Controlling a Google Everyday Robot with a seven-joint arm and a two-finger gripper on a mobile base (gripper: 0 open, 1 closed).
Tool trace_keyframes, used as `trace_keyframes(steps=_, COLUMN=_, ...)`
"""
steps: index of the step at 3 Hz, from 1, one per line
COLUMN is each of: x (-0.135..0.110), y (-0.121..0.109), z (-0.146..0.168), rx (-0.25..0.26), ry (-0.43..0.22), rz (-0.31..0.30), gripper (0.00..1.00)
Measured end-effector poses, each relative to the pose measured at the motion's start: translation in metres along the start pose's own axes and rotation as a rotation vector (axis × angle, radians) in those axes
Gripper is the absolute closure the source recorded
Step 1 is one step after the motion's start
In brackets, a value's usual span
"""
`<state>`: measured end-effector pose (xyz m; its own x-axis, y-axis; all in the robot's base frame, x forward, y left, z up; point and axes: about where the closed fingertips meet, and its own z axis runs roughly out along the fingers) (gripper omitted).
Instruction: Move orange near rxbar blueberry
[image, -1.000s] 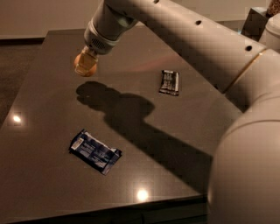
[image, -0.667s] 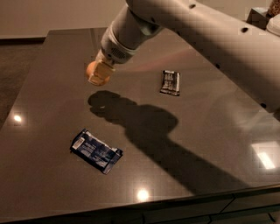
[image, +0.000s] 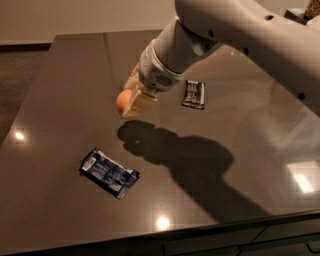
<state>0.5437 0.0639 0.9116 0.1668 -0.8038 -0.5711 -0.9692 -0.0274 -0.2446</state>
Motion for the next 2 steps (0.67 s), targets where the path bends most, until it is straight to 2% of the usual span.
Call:
trace_keyframes(steps=1, x=0.007, y=0.025, z=-0.009, rx=-0.049, ry=0.014, rz=-0.063, gripper=1.00)
trace_keyframes(steps=2, x=0.004, y=0.050, z=-0.010, rx=-0.094, ry=0.022, rz=-0.124, gripper=1.00)
